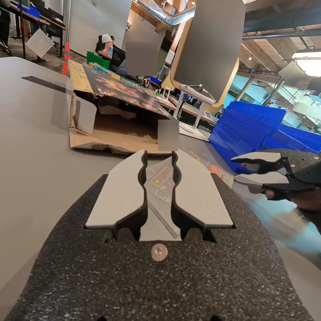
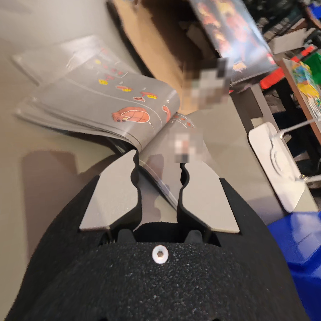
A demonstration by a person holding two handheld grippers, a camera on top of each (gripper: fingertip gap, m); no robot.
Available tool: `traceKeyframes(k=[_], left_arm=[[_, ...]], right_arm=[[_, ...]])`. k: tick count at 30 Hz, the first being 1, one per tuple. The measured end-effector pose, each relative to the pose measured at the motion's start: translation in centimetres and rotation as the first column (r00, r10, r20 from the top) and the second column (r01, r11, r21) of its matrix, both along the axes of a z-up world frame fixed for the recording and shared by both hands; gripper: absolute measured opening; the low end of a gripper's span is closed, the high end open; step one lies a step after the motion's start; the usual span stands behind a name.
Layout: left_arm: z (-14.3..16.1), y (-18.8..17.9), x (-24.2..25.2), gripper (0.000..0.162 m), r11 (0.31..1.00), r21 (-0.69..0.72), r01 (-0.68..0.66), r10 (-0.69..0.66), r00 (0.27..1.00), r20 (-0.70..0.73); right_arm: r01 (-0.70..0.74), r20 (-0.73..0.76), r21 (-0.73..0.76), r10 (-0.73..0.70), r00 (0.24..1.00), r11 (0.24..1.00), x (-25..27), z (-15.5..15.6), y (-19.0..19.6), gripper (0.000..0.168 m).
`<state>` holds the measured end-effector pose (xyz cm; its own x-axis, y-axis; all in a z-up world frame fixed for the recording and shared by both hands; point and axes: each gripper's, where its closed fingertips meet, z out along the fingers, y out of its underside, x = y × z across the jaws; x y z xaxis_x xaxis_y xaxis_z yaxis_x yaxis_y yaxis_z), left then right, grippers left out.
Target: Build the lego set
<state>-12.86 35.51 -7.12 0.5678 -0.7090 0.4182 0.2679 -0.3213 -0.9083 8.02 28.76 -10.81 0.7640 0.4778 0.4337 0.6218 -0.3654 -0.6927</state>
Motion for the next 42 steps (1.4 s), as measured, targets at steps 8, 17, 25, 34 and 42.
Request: traceKeyframes(k=[8,17,25,34,42], left_arm=[[-0.1,-0.3,0.5,0.026,1.0,0.011,0.019,-0.018,1.0,-0.024],[-0.2,-1.1,1.6,0.026,0.997,0.03,0.075,-0.073,0.995,-0.065],[-0.3,-1.5,2.1,0.027,0.995,0.032,0.099,-0.096,0.992,-0.08],[-1.2,-1.8,2.9,0.026,0.993,0.004,0.117,-0.115,0.982,-0.149],[-1.2,-1.7,2.9,0.026,0.994,-0.003,0.112,-0.111,0.982,-0.15]], right_arm=[[0.092,0.017,0.268,-0.1,0.995,0.959,1.1,2.2,0.1,0.044],[0.161,0.034,0.398,-0.19,0.981,0.903,2.4,4.6,0.6,0.038],[0.396,-0.258,0.213,-0.34,0.904,0.893,7.6,3.4,0.3,0.032],[0.411,0.148,0.129,-0.427,0.892,0.903,13.4,0.7,-3.0,0.007],[-0.442,0.301,-0.113,0.454,0.839,0.89,-4.6,-1.4,-3.5,0.033]])
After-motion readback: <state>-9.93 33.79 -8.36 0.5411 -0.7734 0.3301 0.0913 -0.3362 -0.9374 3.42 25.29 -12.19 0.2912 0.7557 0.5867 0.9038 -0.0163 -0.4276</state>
